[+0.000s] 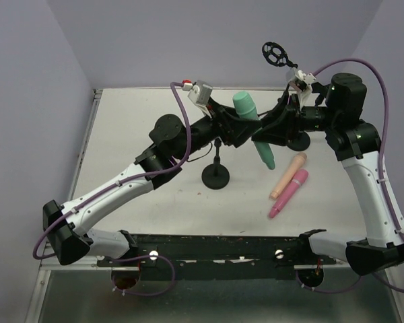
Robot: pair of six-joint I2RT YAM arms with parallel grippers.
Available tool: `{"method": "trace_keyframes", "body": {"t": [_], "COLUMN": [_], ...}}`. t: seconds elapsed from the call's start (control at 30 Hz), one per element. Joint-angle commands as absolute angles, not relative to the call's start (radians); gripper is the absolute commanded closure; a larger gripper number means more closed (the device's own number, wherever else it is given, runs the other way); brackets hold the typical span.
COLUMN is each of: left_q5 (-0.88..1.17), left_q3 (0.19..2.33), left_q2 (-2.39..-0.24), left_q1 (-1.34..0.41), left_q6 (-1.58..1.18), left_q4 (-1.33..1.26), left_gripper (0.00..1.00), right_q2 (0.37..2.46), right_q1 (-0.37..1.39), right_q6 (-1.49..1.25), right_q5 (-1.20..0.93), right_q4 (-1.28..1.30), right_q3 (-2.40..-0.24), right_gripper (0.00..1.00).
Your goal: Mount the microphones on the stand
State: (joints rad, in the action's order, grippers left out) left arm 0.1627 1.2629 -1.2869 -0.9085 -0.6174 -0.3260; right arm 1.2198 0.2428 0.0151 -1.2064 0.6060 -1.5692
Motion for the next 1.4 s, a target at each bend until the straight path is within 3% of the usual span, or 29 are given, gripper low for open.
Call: {"method": "trace_keyframes", "body": {"t": [0.0, 0.23, 0.47, 0.63, 0.67, 0.83, 0.97, 1.1, 1.17, 1.2, 1.37], "left_q5": [0.146, 0.201, 0.244, 0.255, 0.252, 0.252, 0.250, 0.267, 0.293, 0.311, 0.403], "left_q3": [1.302, 1.299, 1.290, 1.284, 1.281, 1.282, 1.295, 1.289, 1.279, 1.275, 1.224], "left_q2": [-1.307, -1.328, -1.322, -1.319, -1.319, -1.319, -1.305, -1.253, -1.212, -1.186, -1.018], "left_q1": [-0.917, -0.917, -0.917, -0.917, -0.917, -0.917, -0.913, -0.881, -0.845, -0.833, -0.772], "left_q6": [-0.624, -0.669, -0.686, -0.680, -0.678, -0.669, -0.643, -0.630, -0.630, -0.627, -0.539], "left_q4": [-0.423, -0.459, -0.446, -0.431, -0.434, -0.439, -0.428, -0.405, -0.374, -0.356, -0.198], "left_gripper": [0.28, 0.41, 0.36, 0.38, 0.42, 0.76, 1.00, 1.00, 1.00, 1.00, 1.00], "right_q2": [1.209, 1.215, 1.230, 1.239, 1.239, 1.238, 1.241, 1.244, 1.250, 1.255, 1.299], "right_q1": [0.244, 0.244, 0.242, 0.242, 0.242, 0.242, 0.242, 0.242, 0.242, 0.242, 0.242], "right_q6": [-0.035, -0.063, -0.083, -0.090, -0.091, -0.089, -0.072, 0.029, 0.128, 0.184, 0.418], "right_q5": [-1.276, -1.301, -1.296, -1.298, -1.298, -1.299, -1.299, -1.263, -1.227, -1.212, -1.138], "right_q4": [0.555, 0.528, 0.512, 0.503, 0.502, 0.499, 0.512, 0.605, 0.685, 0.733, 0.920], "right_q3": [-1.546, -1.539, -1.543, -1.537, -1.536, -1.528, -1.523, -1.548, -1.580, -1.600, -1.658], "right_gripper": [0.82, 0.81, 0.80, 0.79, 0.79, 0.77, 0.59, 0.18, 0.04, 0.00, 0.00]}}
